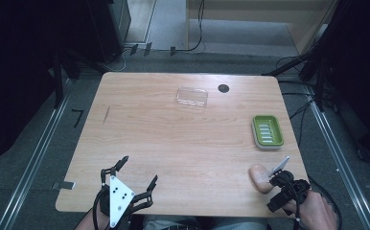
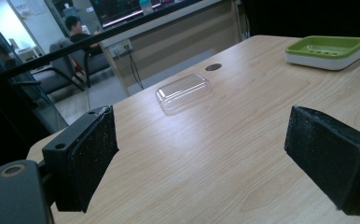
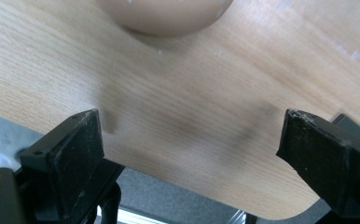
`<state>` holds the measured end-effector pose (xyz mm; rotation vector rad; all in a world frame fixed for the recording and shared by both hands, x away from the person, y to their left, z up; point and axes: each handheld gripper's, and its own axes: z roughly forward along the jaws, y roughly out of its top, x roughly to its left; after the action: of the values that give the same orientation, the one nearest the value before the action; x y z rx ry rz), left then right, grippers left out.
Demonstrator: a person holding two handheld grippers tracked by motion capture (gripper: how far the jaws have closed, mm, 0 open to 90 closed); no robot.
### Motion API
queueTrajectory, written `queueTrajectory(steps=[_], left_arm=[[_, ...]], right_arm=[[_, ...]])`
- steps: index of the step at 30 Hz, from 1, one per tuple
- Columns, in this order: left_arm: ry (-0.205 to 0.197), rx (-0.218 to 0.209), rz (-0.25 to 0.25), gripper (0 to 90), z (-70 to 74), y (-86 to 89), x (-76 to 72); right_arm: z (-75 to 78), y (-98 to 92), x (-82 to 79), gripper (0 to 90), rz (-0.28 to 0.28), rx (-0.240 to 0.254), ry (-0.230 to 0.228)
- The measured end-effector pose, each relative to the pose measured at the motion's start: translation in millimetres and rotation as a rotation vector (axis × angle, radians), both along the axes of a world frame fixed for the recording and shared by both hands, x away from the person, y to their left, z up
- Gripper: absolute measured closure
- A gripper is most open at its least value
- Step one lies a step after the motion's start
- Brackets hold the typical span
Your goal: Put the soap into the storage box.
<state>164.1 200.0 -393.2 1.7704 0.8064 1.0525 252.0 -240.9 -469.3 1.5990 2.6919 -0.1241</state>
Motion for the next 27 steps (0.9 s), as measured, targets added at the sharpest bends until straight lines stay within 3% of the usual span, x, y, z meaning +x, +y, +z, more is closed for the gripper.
queueTrajectory(steps=[6,8,16,27], left_arm=[[0.005,0.017,-0.012,9.9,0.2,-1.7,-1.3],[-0.014,0.004,-0.001,9.9,0.5,0.4,-3.8],[0.002,0.021,-0.001,9.9,0.3,-2.7,-3.6],[0.008,0.015,0.011,9.9,0.2,-0.1,-3.7]], right_arm=[[1.3,0.5,-2.2,6.6,-0.008,0.018,-0.008],[2.3,3.3,-1.7,5.9,-0.007,0.017,-0.007],[3.3,12.3,3.0,3.2,0.037,0.013,-0.019],[7.4,22.8,20.2,0.0,0.062,0.034,-0.04]])
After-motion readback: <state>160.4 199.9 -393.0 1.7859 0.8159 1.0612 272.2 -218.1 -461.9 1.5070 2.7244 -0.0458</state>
